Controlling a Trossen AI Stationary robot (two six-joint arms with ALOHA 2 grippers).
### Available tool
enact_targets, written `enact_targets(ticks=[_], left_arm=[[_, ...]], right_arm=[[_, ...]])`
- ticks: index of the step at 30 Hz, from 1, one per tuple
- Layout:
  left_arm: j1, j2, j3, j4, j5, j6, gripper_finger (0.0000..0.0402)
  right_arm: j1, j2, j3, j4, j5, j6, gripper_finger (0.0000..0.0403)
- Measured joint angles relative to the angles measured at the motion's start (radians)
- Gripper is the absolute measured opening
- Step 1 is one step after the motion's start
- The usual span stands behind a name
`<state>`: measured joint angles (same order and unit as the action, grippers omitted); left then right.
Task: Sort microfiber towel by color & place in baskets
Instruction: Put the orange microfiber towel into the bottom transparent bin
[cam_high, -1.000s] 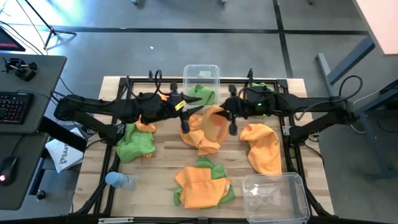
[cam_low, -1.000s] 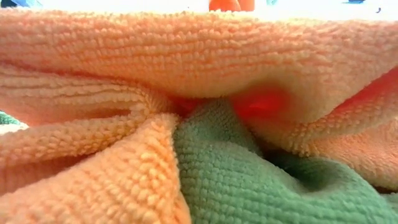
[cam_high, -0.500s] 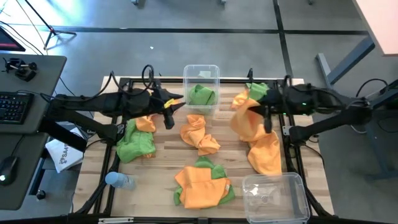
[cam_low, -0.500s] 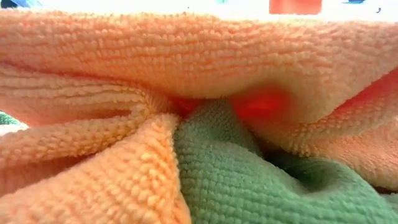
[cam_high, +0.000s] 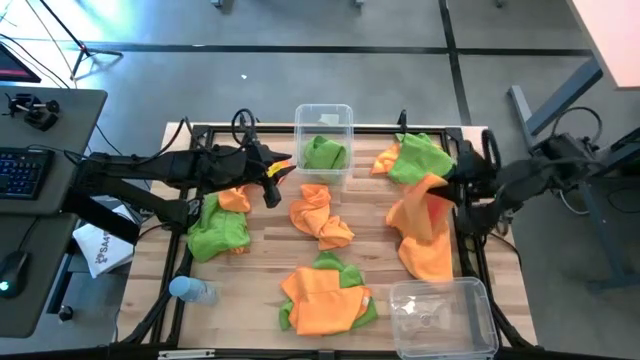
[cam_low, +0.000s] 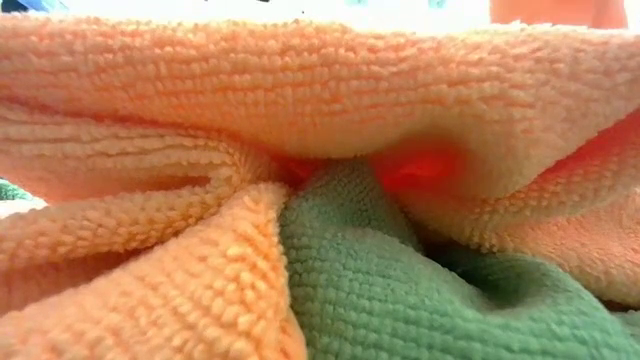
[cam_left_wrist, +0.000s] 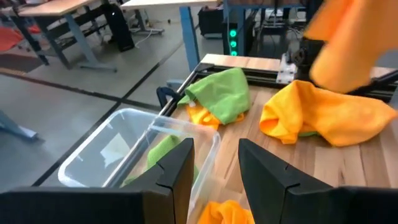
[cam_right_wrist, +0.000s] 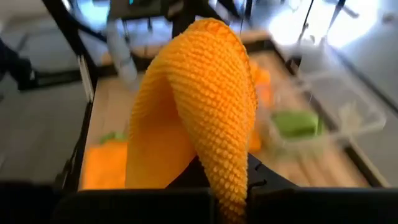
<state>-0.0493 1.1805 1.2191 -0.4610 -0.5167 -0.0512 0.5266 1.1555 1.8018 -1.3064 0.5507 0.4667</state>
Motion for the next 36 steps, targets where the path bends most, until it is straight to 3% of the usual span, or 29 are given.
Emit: enact_targets(ticks=[7, 16, 28, 36], left_arm=[[0.025, -0.001, -0.012, -0.033, 0.0, -0.035, 0.0113], [0.025, -0.001, -0.012, -0.045, 0.001, -0.035, 0.0113], [0.025, -0.001, -0.012, -0.044, 0.001, -0.054, 0.0113], [0.025, -0.001, -0.011, -0.043, 0.001, -0.063, 0.0113]], right_arm=[[0.118, 0.168, 0.267, -0.269, 0.027, 0.252, 0.0], [0.28, 0.303, 0.499, -0.264, -0.009, 0.345, 0.0], [0.446, 0.406, 0.513, -0.265, -0.105, 0.572, 0.0], [0.499, 0.487, 0.513, -0.265, -0.114, 0.629, 0.0]])
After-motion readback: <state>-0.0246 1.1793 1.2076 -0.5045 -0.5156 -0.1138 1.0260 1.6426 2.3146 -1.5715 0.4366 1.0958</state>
